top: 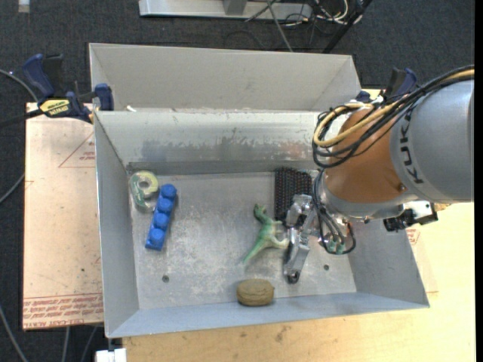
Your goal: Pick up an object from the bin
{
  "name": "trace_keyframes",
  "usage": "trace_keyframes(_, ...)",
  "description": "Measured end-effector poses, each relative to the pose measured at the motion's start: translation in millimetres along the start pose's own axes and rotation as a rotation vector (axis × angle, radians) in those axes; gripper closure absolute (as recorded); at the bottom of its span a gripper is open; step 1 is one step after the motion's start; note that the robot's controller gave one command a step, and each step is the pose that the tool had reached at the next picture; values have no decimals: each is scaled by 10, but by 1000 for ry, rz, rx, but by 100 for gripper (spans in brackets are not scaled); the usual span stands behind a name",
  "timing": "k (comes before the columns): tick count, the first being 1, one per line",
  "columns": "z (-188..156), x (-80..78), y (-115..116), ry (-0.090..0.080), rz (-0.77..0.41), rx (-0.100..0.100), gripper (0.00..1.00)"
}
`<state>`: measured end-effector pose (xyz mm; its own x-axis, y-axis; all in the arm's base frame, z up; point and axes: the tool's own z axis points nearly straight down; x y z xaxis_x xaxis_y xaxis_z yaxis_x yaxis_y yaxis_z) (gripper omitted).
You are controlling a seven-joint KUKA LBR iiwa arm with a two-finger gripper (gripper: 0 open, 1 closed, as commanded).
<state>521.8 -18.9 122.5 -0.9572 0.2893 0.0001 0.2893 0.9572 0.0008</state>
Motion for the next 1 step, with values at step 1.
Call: trace_keyframes(1,450,-179,85,-2,-107,-1,0)
